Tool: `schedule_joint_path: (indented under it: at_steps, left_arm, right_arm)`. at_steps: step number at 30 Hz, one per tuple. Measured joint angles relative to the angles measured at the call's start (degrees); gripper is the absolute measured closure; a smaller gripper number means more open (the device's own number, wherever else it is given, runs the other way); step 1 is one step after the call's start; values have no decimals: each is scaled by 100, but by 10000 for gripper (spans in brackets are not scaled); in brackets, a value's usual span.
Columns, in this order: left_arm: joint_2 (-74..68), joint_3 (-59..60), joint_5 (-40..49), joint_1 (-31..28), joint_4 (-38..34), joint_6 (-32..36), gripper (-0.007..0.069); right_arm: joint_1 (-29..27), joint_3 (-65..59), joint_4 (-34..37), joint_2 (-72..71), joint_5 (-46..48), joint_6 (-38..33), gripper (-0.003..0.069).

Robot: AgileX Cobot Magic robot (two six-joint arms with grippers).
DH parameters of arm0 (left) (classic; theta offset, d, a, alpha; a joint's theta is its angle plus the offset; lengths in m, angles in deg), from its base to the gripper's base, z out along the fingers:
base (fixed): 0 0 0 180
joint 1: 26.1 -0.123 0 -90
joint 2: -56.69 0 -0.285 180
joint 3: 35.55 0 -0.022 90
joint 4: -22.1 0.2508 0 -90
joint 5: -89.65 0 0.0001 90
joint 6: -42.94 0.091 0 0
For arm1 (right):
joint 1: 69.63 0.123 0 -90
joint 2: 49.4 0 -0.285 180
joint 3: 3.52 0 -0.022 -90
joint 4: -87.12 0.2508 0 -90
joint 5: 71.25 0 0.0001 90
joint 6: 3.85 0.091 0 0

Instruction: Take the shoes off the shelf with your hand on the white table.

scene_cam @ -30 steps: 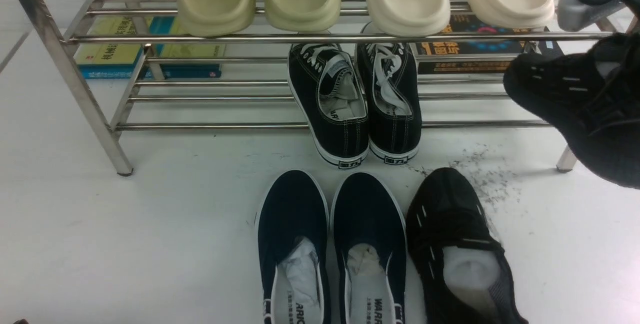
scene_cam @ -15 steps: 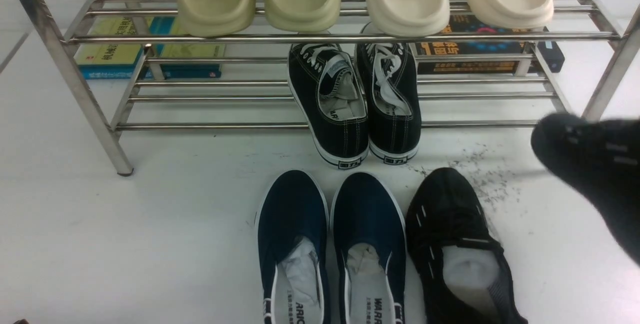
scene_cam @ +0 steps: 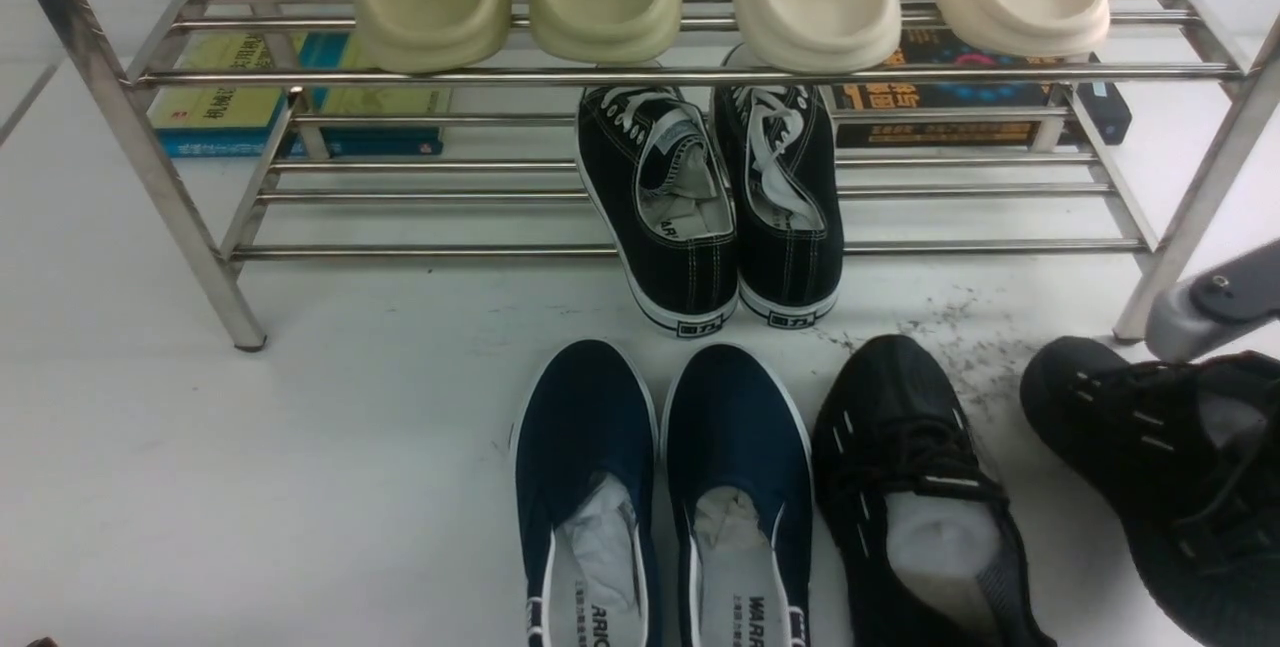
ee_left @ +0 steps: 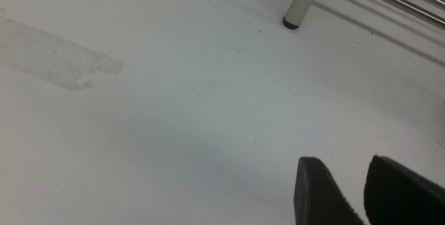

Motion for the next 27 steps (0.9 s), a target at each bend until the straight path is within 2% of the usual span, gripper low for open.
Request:
schedule_joint_path:
  at_steps: [16,21,27]
  left_arm:
    - [0,0,0,0,5,0,383]
    - [0,0,0,0,5,0,383]
    - [0,0,0,0,5,0,383]
  right_arm:
    - [0,-22,679,1092,-357,-311,632]
    - [48,-22,873,1385,-404,-317,606]
    - [495,-22,830,1440,-553,-399,542]
